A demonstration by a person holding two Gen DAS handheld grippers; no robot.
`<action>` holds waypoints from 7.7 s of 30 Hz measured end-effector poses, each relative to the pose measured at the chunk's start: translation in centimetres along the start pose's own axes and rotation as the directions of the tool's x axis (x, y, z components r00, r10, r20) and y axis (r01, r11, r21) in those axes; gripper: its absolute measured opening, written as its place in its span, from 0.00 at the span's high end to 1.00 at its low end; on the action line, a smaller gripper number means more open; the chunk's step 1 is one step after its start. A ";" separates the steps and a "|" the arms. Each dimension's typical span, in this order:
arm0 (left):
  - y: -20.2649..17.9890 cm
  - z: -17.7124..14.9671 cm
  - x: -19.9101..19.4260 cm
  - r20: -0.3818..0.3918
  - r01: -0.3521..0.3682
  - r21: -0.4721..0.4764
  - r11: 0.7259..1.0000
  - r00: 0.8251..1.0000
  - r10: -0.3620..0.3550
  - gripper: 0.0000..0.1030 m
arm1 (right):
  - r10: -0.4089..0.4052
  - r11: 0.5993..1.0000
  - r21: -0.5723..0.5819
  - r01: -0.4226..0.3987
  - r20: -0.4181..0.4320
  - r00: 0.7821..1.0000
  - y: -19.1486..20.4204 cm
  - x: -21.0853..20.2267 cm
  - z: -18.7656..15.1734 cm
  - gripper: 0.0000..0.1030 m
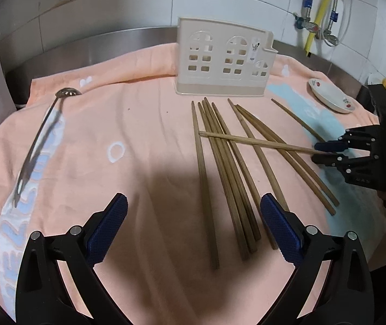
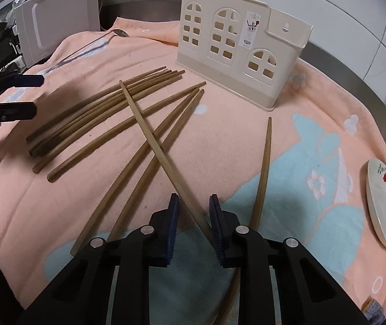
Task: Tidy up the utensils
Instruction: 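Close the right tool on one wooden chopstick while the left tool grasps another chopstick, then lift both held chopsticks upright and carry them over the white holder, then lower the chopsticks into the white holder and open both tools, then close the right tool on a loose chopstick while the left tool grasps another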
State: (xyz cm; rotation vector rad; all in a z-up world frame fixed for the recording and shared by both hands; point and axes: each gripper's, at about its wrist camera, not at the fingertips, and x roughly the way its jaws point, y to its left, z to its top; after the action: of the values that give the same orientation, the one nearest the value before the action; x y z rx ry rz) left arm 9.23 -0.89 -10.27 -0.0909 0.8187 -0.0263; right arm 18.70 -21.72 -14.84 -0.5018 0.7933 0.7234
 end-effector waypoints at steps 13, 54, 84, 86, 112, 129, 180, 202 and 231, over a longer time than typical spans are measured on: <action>-0.4 0.5 2.2 -0.064 0.002 -0.007 1.000 0.998 -0.003 0.53 | 0.013 1.000 -0.003 -0.013 0.015 1.000 0.5 -0.4 -0.3 0.93; -0.4 1.0 3.4 -0.118 -0.014 0.032 0.999 0.993 0.018 0.94 | -0.029 0.984 0.179 0.004 0.136 0.990 2.4 -4.9 -0.2 0.94; -0.6 10.8 -4.7 0.135 0.075 0.123 0.990 0.987 -0.091 0.94 | -0.143 0.978 0.190 0.085 0.318 0.937 -2.0 -17.5 13.4 0.94; -0.6 11.6 -4.8 0.141 0.074 0.130 0.989 0.986 -0.092 0.94 | -0.155 0.976 0.197 0.093 0.323 0.934 -3.0 -18.8 14.2 0.94; -3.2 25.9 -8.0 0.325 0.011 0.195 0.981 0.943 -0.075 0.94 | -0.109 0.960 0.268 0.076 0.111 0.988 -9.2 -11.3 18.3 0.94; -1.8 25.9 -0.3 0.162 0.047 0.141 0.989 0.984 -0.070 0.94 | -0.080 0.956 0.290 0.041 0.125 0.989 -9.8 -9.3 18.1 0.91; 0.1 6.0 -3.6 0.077 0.037 0.030 0.999 0.996 -0.040 0.43 | -0.146 0.922 0.363 0.134 0.006 0.989 -1.9 -5.4 -4.4 0.86; -1.3 1.0 1.7 -0.108 0.058 0.016 0.998 0.993 -0.056 0.61 | -0.172 0.920 0.352 0.171 -0.028 0.985 -2.3 -3.8 -5.0 0.94; -2.3 1.1 3.4 -0.114 -0.109 0.111 0.988 0.986 0.122 0.86 | -0.141 0.922 0.360 0.141 -0.027 0.990 -2.3 -3.7 -5.5 0.93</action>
State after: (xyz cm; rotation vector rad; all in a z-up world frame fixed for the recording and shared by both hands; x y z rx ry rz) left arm 12.34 -3.33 -11.78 0.0582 0.9408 0.0352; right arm 16.06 -28.21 -15.04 -0.2214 0.8594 0.4287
